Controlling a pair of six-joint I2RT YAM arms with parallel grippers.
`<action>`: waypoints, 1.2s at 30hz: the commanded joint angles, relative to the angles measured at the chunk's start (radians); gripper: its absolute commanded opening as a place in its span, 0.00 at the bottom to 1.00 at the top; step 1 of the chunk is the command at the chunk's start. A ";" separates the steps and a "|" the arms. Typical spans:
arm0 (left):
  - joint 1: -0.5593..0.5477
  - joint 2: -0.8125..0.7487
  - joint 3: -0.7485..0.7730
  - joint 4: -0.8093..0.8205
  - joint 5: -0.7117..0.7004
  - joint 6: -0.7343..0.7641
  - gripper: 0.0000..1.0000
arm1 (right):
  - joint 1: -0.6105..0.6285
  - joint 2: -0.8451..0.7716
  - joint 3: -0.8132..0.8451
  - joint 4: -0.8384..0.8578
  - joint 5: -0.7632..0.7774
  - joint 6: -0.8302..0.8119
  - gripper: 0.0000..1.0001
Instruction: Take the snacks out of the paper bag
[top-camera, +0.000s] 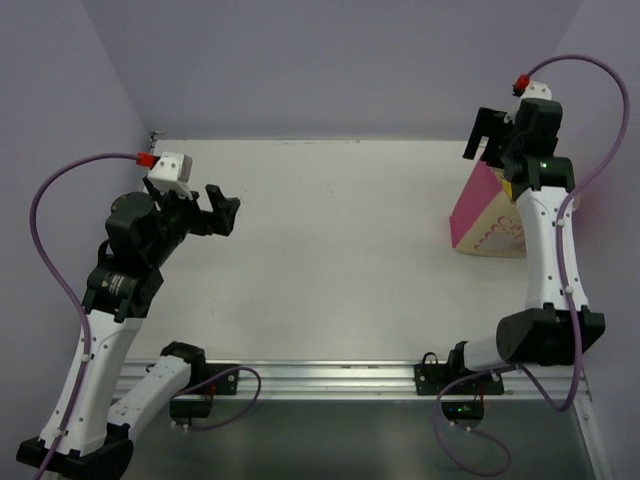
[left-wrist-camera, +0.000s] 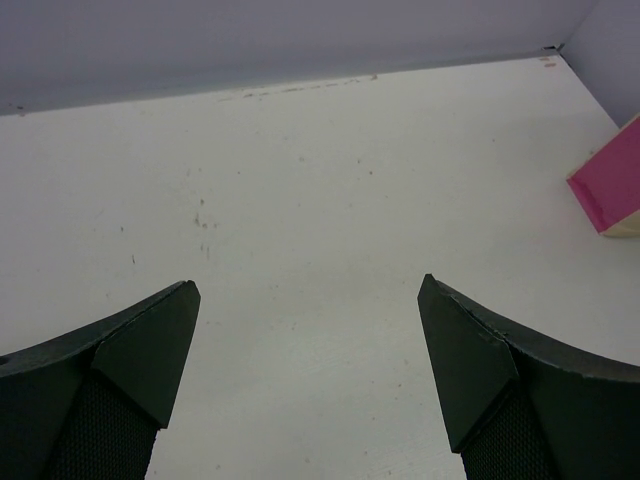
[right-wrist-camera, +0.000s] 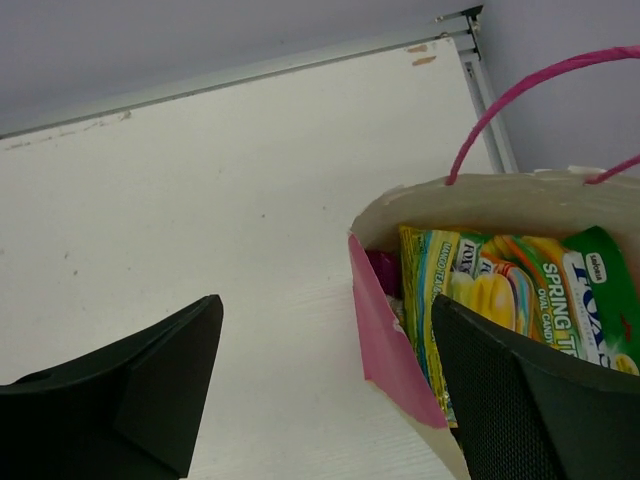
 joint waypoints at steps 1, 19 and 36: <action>-0.006 -0.009 -0.024 0.015 0.058 -0.005 1.00 | -0.020 0.069 0.111 -0.076 -0.091 -0.026 0.87; -0.026 -0.008 -0.053 0.010 0.064 0.018 1.00 | -0.034 0.215 0.014 -0.088 -0.059 -0.087 0.56; -0.026 -0.004 -0.035 -0.008 0.076 0.018 1.00 | 0.407 0.074 -0.102 -0.073 -0.234 -0.281 0.00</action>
